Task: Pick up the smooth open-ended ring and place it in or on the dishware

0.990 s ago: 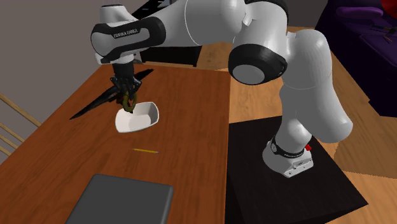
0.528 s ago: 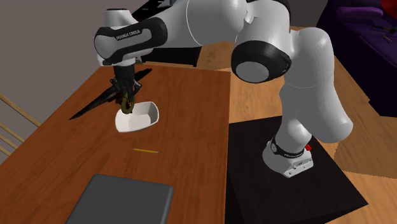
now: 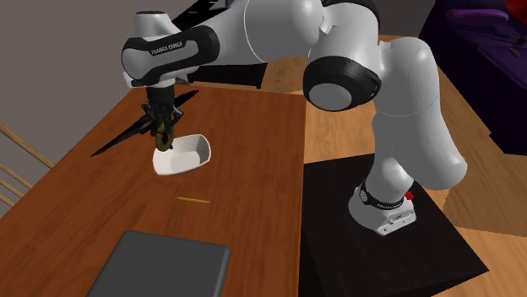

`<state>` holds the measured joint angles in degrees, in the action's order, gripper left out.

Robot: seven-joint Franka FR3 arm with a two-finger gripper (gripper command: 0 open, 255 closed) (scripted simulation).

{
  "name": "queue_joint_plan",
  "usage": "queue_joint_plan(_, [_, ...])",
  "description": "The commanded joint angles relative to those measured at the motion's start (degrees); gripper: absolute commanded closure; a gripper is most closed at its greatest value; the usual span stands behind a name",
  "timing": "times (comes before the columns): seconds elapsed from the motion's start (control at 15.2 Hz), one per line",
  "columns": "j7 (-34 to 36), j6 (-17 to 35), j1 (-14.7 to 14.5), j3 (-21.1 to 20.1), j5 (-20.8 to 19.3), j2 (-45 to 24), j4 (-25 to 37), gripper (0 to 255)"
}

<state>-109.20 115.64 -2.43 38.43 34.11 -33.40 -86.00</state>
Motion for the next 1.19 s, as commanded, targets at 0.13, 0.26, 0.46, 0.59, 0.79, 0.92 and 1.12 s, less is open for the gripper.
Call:
queue_joint_plan(0.13, [0.56, 0.23, 0.30, 0.35, -1.29, -4.61, -0.88, 0])
queue_joint_plan(0.26, [-0.23, 0.76, 1.49, -0.18, -0.31, -6.43, 0.06, 0])
queue_joint_plan(0.46, [-0.21, -0.31, -0.32, 1.66, -1.28, -3.54, -1.83, 0])
queue_joint_plan(0.59, [0.47, -2.68, -0.40, 2.42, -2.45, -2.06, -0.64, 0])
queue_joint_plan(0.79, [0.39, -2.74, -0.55, 2.65, -2.29, -2.14, -0.63, 0])
queue_joint_plan(0.92, [0.34, -2.78, -0.65, 2.80, -2.18, -2.20, -0.62, 0])
queue_joint_plan(1.12, [0.26, -2.84, -0.81, 3.02, -2.03, -2.28, -0.61, 0])
